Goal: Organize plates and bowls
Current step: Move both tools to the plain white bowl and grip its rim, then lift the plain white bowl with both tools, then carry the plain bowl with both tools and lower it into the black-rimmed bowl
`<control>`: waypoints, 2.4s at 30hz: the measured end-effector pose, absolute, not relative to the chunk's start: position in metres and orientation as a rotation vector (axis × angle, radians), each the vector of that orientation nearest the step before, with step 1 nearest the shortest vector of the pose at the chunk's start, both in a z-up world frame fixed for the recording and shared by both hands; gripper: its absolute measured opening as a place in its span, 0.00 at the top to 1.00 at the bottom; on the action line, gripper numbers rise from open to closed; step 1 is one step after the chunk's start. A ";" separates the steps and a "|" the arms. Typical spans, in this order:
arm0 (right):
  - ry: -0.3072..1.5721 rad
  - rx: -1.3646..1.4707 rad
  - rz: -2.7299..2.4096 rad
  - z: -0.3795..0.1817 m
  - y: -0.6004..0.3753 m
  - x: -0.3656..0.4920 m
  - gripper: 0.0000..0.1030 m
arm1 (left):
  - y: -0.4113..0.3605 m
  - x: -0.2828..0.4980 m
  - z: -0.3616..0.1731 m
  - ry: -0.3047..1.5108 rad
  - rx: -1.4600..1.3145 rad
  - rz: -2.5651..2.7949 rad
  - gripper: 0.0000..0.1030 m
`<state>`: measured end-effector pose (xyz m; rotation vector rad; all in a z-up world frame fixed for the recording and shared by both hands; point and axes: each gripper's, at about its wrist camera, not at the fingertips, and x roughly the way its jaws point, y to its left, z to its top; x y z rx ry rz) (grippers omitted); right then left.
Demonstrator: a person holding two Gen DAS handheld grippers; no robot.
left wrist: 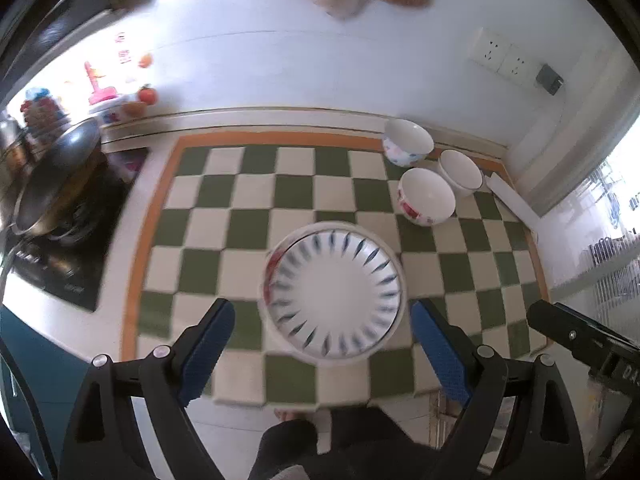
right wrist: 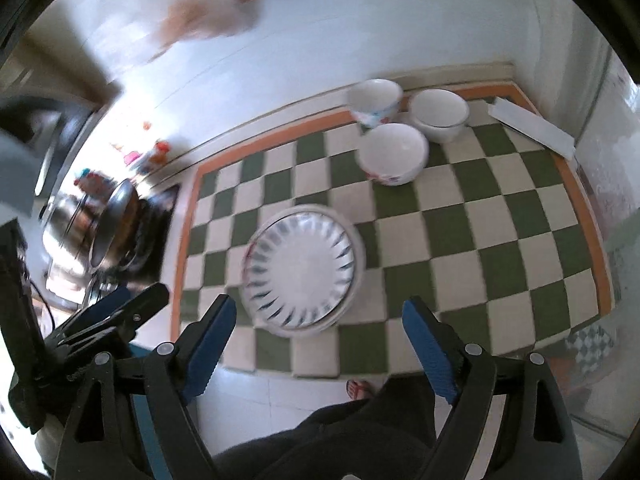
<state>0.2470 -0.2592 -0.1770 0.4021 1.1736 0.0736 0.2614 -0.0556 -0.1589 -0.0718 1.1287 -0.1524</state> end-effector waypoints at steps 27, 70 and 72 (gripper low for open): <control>1.525 0.615 0.086 -0.418 -0.403 0.520 0.88 | -0.226 0.514 -0.351 1.565 -0.041 -0.275 0.86; 1.618 0.536 0.079 -0.392 -0.422 0.356 0.88 | -0.271 0.358 -0.353 1.624 0.088 -0.367 0.86; 1.626 0.535 0.079 -0.395 -0.421 0.356 0.88 | -0.276 0.357 -0.358 1.632 0.094 -0.367 0.86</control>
